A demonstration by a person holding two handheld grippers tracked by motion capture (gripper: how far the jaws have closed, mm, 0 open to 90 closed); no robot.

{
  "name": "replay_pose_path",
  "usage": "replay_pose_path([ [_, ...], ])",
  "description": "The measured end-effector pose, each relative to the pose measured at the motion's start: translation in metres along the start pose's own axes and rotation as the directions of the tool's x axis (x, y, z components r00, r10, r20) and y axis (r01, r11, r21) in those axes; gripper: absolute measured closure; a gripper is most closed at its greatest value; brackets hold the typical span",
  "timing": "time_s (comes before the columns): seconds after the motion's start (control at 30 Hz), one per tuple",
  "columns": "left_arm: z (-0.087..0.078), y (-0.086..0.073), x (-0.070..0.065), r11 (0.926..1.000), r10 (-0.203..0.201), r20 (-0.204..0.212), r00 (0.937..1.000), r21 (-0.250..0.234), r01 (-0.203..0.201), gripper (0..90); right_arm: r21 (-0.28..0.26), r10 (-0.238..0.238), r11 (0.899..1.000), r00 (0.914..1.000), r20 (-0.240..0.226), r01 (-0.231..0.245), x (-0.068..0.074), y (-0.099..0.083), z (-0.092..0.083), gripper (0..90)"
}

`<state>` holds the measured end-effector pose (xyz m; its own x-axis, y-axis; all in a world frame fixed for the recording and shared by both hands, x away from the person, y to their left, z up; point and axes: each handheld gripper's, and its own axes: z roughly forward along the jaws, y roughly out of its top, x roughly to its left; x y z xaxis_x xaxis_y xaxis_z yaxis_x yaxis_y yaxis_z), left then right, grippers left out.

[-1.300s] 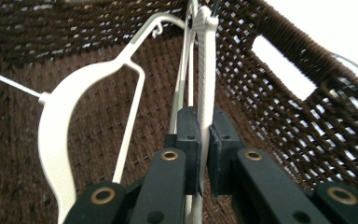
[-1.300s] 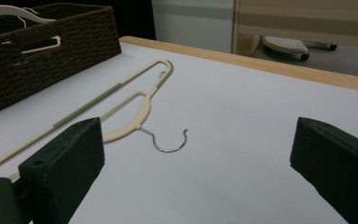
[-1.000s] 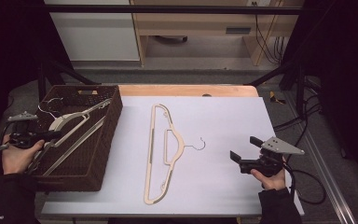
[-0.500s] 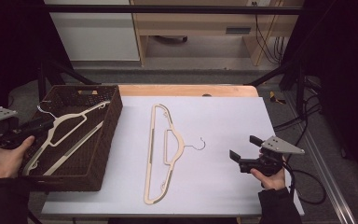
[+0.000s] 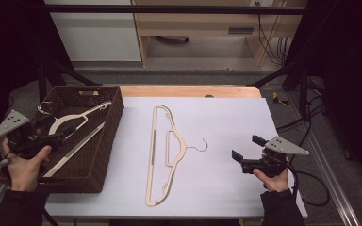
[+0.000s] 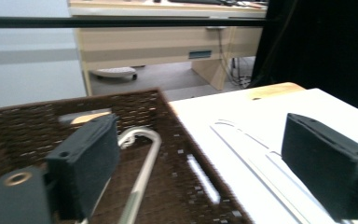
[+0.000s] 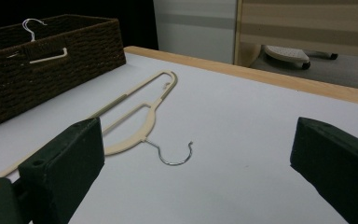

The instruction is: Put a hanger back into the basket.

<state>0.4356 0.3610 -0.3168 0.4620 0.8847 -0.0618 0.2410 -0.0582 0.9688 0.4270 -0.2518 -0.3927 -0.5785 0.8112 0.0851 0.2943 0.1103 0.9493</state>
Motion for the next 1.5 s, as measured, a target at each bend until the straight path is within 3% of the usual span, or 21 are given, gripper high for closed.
replay_pose_path([
  [0.1,0.003,-0.003,-0.012,0.9999,0.009,0.026,0.9996,-0.008,-0.008,8.1,0.002,-0.002,1.000,1.0000,0.000,0.002,0.001,0.001,0.001,3.0],
  [0.13,0.006,-0.006,-0.024,0.9995,0.027,0.047,0.9985,-0.016,-0.026,7.6,0.003,-0.004,1.000,1.0000,-0.006,0.004,0.002,0.001,0.001,3.1],
  [0.3,0.016,-0.014,-0.052,0.9985,0.054,0.091,0.9944,-0.008,-0.054,6.0,0.002,-0.004,1.000,1.0000,-0.006,0.004,0.003,0.002,0.004,3.0],
  [0.37,0.018,-0.015,-0.056,0.9985,0.056,0.100,0.9934,-0.005,-0.055,5.9,0.003,-0.002,1.000,1.0000,-0.008,0.002,0.003,0.002,0.005,3.1],
  [0.47,0.025,-0.018,-0.069,0.9975,0.068,0.148,0.9866,0.008,-0.070,6.0,0.003,-0.001,1.000,1.0000,-0.009,0.001,0.004,0.003,0.007,3.1],
  [0.73,0.045,-0.030,-0.098,0.9956,0.076,0.210,0.9748,0.037,-0.086,6.0,0.013,0.000,1.000,0.9999,-0.017,0.000,0.006,0.003,0.014,3.4],
  [0.9,0.053,-0.040,-0.111,0.9914,0.091,0.238,0.9670,0.069,-0.111,6.1,0.021,-0.003,1.000,0.9996,-0.026,0.004,0.009,0.005,0.019,3.5],
  [1.17,0.067,-0.059,-0.133,0.9777,0.122,0.301,0.9458,0.128,-0.167,6.2,0.050,0.006,0.999,0.9994,-0.033,-0.005,0.010,0.006,0.035,4.9],
  [1.37,0.078,-0.078,-0.139,0.9700,0.111,0.324,0.9394,0.170,-0.174,6.2,0.076,-0.005,0.997,0.9990,-0.044,0.008,0.012,0.007,0.056,7.1],
  [1.5,0.079,-0.086,-0.137,0.9689,0.095,0.321,0.9423,0.187,-0.162,6.3,0.100,-0.010,0.995,0.9987,-0.050,0.015,0.014,0.008,0.076,9.4],
])
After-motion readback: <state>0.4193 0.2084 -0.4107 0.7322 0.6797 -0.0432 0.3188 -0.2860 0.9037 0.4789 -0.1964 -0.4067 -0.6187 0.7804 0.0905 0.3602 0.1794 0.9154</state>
